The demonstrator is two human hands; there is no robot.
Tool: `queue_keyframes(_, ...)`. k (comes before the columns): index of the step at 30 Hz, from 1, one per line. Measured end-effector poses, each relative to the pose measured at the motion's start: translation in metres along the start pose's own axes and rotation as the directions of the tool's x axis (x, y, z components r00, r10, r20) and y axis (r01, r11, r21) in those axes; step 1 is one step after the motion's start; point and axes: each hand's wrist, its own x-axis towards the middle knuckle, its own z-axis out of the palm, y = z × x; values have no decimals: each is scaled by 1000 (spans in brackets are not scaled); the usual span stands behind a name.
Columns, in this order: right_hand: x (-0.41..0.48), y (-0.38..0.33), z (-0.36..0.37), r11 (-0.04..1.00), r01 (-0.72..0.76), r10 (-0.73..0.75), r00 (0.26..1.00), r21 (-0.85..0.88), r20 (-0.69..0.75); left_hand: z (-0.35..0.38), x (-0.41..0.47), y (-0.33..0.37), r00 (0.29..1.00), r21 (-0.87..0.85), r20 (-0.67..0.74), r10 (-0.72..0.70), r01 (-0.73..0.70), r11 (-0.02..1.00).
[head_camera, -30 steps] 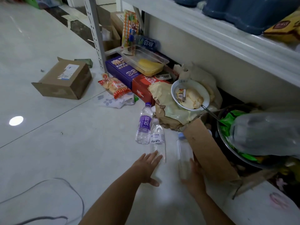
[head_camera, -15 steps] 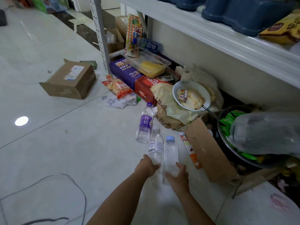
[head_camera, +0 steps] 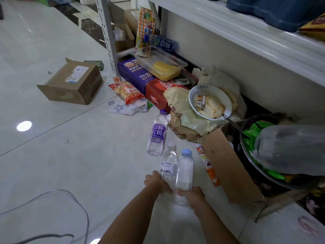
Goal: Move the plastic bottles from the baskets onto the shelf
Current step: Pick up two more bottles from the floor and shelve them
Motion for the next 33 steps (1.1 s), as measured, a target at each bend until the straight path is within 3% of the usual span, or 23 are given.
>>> queue_keyframes(2,-1,-3,2,998,-23,23,1000,-59,-16,1,2,-3,1000,-47,16,-23,24,999)
queue_keyframes(4,-6,-9,2,966,-37,-8,985,-255,-175,0,7,-4,999,-123,16,-30,32,992)
queue_keyframes(6,-15,-8,0,805,-47,-207,912,-592,-354,-2,10,-5,1000,-213,4,-23,23,977)
queue_keyframes(8,-20,-2,-3,604,-44,-412,837,-796,-359,-1,14,-4,1000,-326,18,4,2,945)
queue_keyframes(9,-20,1,-4,576,-32,-445,826,-817,-346,0,14,-4,999,-380,37,25,-9,925)
queue_keyframes(12,-15,7,-9,711,28,-347,883,-703,-316,-1,11,-3,996,-468,72,56,-16,883)
queue_keyframes(15,-11,5,-8,912,104,-226,935,-396,-275,-1,12,-3,994,-502,84,76,-24,864)
queue_keyframes(22,-5,-9,-9,998,51,-53,992,-22,-112,-3,14,-9,991,-529,100,92,-26,848)
queue_keyframes(29,-16,-12,16,978,-22,-7,991,-208,-137,-10,10,-19,989,-476,129,65,5,879)
queue_keyframes(33,-17,-11,16,994,-45,36,995,-102,-89,-15,7,-26,986,-508,150,75,11,861)
